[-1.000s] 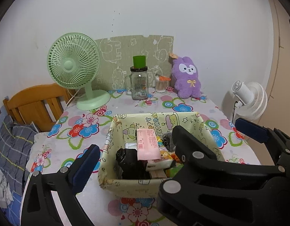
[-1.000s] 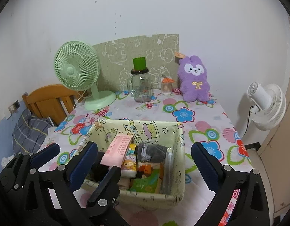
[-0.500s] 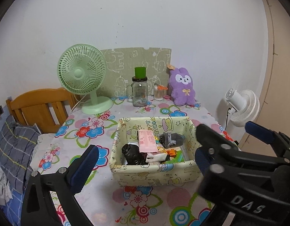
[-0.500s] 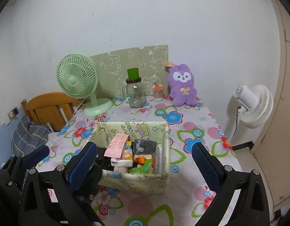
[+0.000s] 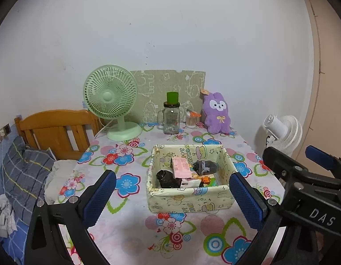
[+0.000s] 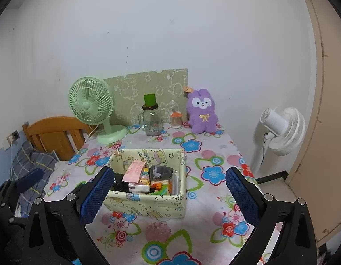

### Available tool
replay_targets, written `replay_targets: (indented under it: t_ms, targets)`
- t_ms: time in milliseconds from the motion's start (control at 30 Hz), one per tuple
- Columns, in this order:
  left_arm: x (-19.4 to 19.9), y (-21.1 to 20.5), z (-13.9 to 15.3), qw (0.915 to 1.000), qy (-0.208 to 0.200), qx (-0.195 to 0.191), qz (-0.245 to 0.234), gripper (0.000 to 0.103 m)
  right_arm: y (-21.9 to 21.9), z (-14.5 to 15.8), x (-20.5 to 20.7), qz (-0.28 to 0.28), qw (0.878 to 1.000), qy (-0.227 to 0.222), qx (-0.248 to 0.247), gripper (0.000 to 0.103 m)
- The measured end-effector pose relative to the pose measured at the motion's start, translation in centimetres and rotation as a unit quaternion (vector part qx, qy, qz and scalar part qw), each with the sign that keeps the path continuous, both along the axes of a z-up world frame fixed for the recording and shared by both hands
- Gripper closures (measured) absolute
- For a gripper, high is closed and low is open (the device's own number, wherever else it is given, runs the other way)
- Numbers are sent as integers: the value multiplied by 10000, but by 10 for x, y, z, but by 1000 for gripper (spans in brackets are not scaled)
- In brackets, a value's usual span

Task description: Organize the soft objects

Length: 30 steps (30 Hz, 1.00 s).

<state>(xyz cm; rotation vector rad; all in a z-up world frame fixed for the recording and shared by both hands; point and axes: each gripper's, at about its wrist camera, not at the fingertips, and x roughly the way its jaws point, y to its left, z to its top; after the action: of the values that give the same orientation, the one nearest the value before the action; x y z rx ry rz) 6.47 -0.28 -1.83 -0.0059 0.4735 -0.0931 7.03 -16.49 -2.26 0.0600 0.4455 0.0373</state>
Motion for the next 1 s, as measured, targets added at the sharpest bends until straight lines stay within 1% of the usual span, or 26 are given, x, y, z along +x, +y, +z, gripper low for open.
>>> replay_targets:
  t_ms: [233,367,500,667,1000]
  targets:
    - [-22,9,3,9999,-109,9,52,0,-5,5,-26,-133,9998,-141,-17,1]
    - [-34,12,3,9998,-147,58,76,0,-9,4,-39,-234,9995,-187,-39,1]
    - [-40,15,3,9999,-148,17,71,0,-13,2,-50,-276,9994,-209,-2,1]
    - [-42,21,2,9998,-89,-87,145,0,-15,-1,-53,-297,9994,-181,36,1]
    - [-44,25,3,9997,-109,-146,155,0,-12,0,-54,-267,9994,-221,12,1]
